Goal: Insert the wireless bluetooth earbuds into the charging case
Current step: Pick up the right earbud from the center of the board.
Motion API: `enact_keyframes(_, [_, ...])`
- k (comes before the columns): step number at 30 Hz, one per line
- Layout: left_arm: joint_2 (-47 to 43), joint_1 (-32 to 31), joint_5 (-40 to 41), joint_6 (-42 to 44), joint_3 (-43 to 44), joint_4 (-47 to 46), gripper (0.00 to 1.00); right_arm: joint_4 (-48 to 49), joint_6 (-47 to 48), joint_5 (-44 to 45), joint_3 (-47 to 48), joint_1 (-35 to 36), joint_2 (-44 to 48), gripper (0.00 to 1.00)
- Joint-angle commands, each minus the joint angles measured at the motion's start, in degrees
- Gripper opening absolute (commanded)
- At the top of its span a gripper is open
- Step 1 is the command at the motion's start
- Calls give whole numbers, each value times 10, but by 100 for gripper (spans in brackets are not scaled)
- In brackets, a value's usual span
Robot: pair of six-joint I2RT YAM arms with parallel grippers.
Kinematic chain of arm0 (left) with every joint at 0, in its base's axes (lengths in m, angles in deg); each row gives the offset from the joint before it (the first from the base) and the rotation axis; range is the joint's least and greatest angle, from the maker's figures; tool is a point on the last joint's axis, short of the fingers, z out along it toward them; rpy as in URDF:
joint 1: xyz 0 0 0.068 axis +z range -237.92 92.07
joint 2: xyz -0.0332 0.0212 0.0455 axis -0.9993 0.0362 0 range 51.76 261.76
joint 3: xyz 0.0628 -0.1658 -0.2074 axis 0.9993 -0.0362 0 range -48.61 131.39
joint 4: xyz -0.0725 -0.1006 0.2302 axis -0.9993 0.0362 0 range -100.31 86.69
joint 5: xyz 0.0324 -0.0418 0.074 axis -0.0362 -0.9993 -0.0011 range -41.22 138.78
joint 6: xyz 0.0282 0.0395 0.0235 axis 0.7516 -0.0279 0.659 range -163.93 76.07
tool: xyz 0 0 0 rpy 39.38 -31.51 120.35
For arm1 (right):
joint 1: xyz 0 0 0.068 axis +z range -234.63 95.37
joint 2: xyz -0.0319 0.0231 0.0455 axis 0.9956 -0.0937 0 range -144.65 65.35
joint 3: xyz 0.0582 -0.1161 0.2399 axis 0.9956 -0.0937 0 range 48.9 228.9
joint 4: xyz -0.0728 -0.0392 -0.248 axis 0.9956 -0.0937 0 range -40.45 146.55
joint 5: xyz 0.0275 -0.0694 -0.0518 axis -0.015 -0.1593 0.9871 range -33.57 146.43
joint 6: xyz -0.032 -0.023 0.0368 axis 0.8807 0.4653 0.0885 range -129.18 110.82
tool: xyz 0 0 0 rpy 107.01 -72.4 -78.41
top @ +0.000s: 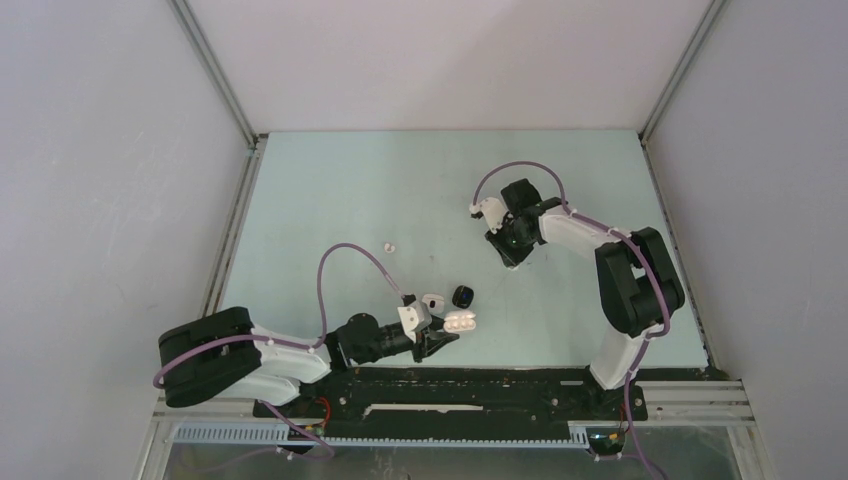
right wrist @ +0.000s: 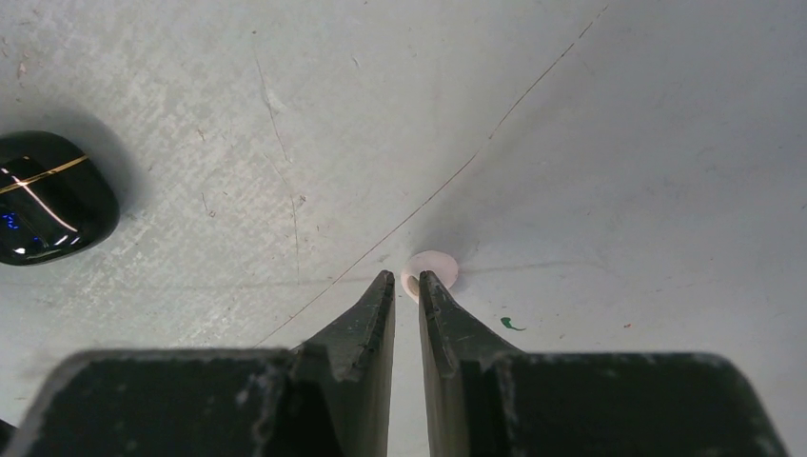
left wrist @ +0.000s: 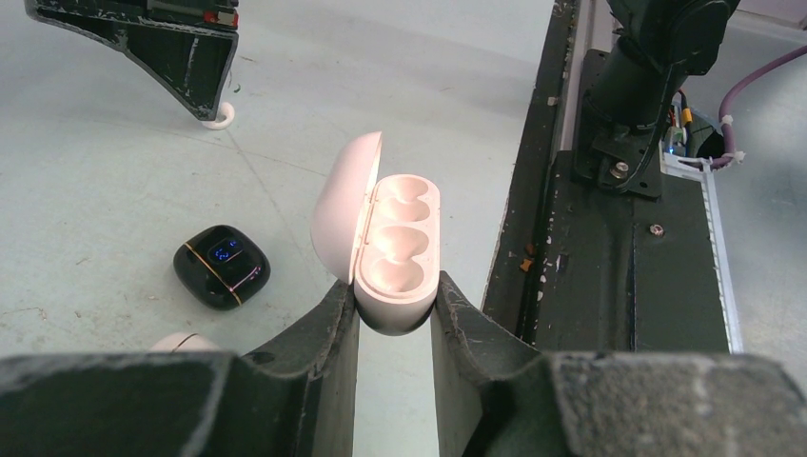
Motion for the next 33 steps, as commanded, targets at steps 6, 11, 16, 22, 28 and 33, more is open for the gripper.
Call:
enact_keyframes(6, [1, 3, -5, 6, 24, -15, 2, -7, -3, 9, 6, -1, -15, 19])
enact_keyframes(11, [0, 3, -4, 6, 25, -13, 2, -5, -2, 27, 5, -2, -23, 24])
enact_keyframes(16, [1, 3, -5, 6, 26, -11, 2, -8, -2, 37, 5, -3, -22, 27])
enact_keyframes(22, [0, 3, -5, 6, 28, -7, 2, -8, 0, 53, 5, -2, -22, 27])
enact_keyframes(28, [-1, 3, -5, 6, 28, -4, 2, -9, 2, 59, 5, -2, -26, 25])
enact_keyframes(33, [-2, 3, -5, 5, 29, 0, 2, -7, 3, 76, 5, -1, -22, 22])
